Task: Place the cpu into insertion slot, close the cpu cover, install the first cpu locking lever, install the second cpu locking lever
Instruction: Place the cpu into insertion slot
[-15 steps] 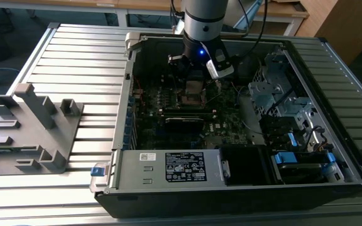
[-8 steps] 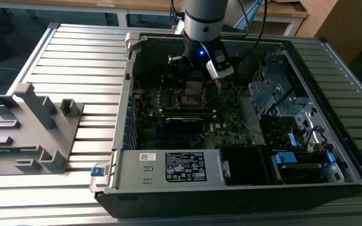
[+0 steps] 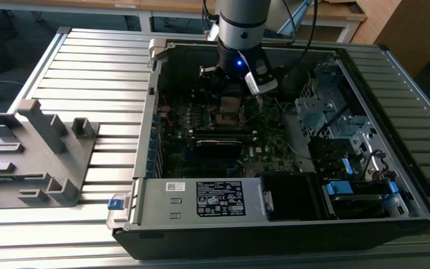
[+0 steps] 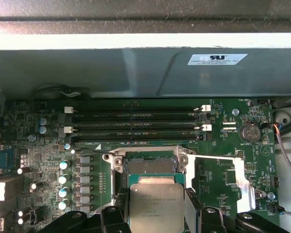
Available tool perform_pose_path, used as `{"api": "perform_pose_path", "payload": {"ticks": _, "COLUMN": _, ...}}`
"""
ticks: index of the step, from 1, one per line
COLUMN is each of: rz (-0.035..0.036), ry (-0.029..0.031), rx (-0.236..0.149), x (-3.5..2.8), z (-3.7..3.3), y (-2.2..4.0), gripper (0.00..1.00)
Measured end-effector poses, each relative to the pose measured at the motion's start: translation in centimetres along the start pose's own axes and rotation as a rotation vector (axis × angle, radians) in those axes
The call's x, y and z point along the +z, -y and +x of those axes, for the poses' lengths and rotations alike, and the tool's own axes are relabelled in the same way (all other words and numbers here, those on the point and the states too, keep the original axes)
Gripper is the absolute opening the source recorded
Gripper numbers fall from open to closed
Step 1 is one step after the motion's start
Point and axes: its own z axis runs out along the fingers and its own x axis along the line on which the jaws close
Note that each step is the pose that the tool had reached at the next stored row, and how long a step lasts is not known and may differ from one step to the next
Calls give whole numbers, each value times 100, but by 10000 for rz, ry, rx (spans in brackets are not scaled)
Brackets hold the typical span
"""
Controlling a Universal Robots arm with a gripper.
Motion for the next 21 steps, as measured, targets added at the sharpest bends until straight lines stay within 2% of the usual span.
{"api": "perform_pose_path", "payload": {"ticks": 2, "rz": 6, "ry": 17, "rx": 199, "x": 4, "z": 0, "y": 0, "gripper": 54}}
{"api": "perform_pose_path", "payload": {"ticks": 16, "rz": 83, "ry": 234, "rx": 2673, "x": 31, "z": 1, "y": 3, "gripper": 54}}
{"api": "perform_pose_path", "payload": {"ticks": 21, "rz": 83, "ry": 238, "rx": 2712, "x": 31, "z": 1, "y": 3, "gripper": 54}}
